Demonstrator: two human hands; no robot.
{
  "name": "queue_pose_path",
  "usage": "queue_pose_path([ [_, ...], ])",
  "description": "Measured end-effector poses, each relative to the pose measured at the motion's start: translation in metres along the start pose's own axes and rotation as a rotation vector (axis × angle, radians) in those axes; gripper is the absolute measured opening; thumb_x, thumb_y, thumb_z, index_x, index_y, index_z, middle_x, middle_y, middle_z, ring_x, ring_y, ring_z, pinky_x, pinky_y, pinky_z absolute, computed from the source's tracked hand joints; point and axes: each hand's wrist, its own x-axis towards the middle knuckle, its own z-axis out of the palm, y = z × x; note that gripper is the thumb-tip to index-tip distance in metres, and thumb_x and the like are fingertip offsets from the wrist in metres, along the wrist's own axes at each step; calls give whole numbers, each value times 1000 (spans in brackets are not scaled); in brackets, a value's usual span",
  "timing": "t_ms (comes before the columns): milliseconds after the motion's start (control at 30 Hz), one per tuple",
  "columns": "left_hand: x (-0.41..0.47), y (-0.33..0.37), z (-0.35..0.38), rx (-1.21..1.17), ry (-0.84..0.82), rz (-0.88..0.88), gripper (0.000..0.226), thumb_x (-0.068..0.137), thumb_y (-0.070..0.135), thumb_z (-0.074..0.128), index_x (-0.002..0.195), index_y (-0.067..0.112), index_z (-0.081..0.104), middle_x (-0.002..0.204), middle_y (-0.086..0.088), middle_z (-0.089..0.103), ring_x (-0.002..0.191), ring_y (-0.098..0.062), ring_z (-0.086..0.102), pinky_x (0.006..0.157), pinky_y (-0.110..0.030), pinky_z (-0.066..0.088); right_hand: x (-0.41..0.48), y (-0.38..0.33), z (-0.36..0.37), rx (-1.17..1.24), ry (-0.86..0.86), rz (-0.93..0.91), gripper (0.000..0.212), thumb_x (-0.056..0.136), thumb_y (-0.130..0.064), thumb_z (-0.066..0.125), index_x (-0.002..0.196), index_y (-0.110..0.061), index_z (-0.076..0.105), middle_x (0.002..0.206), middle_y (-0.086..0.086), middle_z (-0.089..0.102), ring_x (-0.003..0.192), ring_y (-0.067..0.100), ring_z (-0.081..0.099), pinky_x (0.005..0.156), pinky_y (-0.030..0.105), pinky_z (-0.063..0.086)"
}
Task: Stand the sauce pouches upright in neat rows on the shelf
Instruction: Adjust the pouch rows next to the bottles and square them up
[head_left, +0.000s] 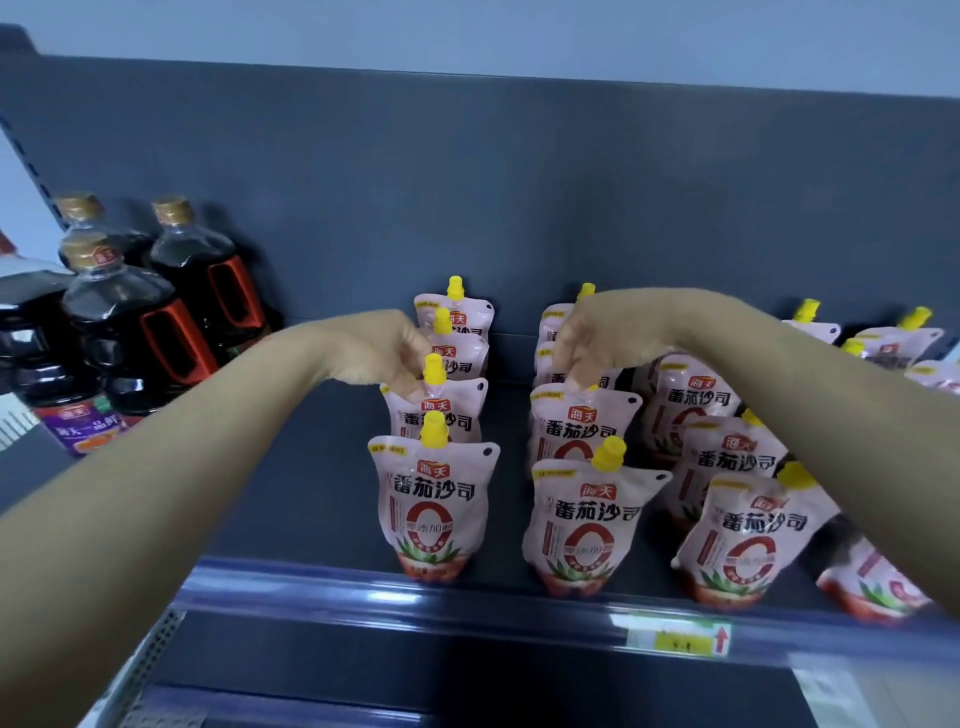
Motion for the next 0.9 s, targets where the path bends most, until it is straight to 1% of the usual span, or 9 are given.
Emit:
queue_pose_path([
  [100,4,-4,11,79,81,-14,3,80,4,68,82,7,69,79,7,65,79,-14,56,75,-22,43,3,1,13,-52,45,15,23,90,-18,59,106,-7,71,112,9,66,106,29,61,92,39,50],
  [167,6,-7,14,83,90,12,7,82,1,64,76,5,66,77,10,61,84,-16,56,76,-22,44,6,5,18,-30,75,31,23,92,-17,55,105,-6,71,115,7,61,101,27,60,95,43,49],
  [267,7,-10,16,69,75,32,12,86,0,59,92,0,69,88,17,59,96,-14,56,91,-26,40,9,10,21,30,84,60,22,93,-20,55,105,-10,71,101,4,60,82,18,55,90,40,50],
  [367,9,-11,17,50,79,35,21,87,0,57,102,5,70,100,14,58,103,-12,54,93,-24,36,9,10,23,39,114,55,21,93,-21,55,103,-11,72,91,-6,55,89,17,53,89,36,47],
  [567,5,-11,16,116,111,7,15,87,7,60,97,-1,67,105,0,62,106,-22,57,98,-32,42,-2,4,25,62,165,62,26,95,-26,53,115,-19,68,120,1,63,113,21,54,102,35,42],
  [667,-7,-5,10,138,189,13,7,84,12,65,91,10,64,104,-7,67,103,-25,60,91,-35,47,-16,2,17,38,309,35,27,93,-26,57,115,-14,68,119,2,66,111,21,58,95,30,44],
  [767,-26,3,1,63,318,37,11,84,24,66,87,15,61,100,-3,68,95,-20,61,82,-30,45,-32,-2,7,99,382,-3,24,89,-31,61,100,-13,72,94,-1,71,87,14,64,75,25,47],
  [833,-44,15,0,-28,195,64,20,81,35,68,87,16,67,95,-2,70,95,-18,63,86,-30,45,-44,-5,5,166,270,-19,30,84,-43,64,88,-15,73,75,-5,70,67,6,63,63,20,45],
  [900,-54,25,6,-8,-3,57,21,78,36,71,90,18,70,96,-1,72,99,-17,64,95,-35,48,-53,-10,7,176,64,2,35,77,-52,66,89,-20,74,78,-6,73,70,5,66,66,18,47],
])
